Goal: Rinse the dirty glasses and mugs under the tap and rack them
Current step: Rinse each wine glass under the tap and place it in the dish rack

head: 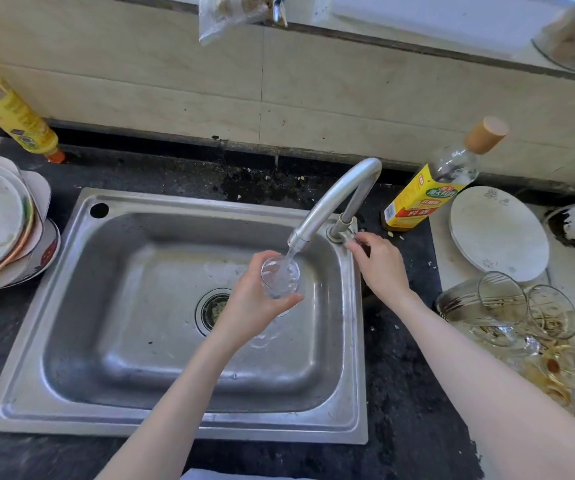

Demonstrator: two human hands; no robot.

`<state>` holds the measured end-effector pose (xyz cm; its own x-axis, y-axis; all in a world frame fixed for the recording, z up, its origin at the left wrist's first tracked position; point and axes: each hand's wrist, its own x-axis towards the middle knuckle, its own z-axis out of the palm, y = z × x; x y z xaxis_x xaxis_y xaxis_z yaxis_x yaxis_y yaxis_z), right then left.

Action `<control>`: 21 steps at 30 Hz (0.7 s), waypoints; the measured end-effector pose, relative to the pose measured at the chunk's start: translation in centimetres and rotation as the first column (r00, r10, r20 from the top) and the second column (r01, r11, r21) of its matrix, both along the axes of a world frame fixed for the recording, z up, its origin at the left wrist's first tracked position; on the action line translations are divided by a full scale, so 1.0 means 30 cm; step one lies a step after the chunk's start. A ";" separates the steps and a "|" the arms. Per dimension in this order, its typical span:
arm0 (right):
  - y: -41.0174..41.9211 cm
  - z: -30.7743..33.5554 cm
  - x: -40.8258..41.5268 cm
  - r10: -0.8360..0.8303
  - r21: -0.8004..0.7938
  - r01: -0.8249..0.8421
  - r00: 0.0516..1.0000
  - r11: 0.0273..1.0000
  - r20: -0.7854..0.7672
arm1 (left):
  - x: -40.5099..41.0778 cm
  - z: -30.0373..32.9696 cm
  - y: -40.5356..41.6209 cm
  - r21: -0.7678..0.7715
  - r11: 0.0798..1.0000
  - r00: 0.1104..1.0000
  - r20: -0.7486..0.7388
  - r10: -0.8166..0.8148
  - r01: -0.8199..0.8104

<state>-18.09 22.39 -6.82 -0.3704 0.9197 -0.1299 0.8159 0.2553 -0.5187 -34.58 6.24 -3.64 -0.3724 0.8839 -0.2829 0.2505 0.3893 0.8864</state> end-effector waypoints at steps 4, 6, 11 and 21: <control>0.028 0.023 -0.008 -0.162 -0.140 0.145 0.980 0.979 -0.119 | -0.009 -0.010 0.010 0.015 1.000 1.000 0.005 -0.001 0.001; 0.041 0.024 -0.011 -0.205 -0.209 0.179 0.972 0.961 -0.114 | -0.013 -0.011 0.015 0.024 1.000 1.000 -0.017 -0.004 0.004; 0.033 0.027 -0.016 -0.438 -0.402 0.329 0.873 0.855 -0.217 | -0.014 -0.017 0.033 0.010 0.992 0.991 -0.037 0.129 -0.129; -0.395 0.054 -0.118 -0.675 -0.962 0.133 0.735 0.237 -0.065 | 0.017 -0.066 0.015 -0.038 0.970 0.954 0.179 0.242 -0.239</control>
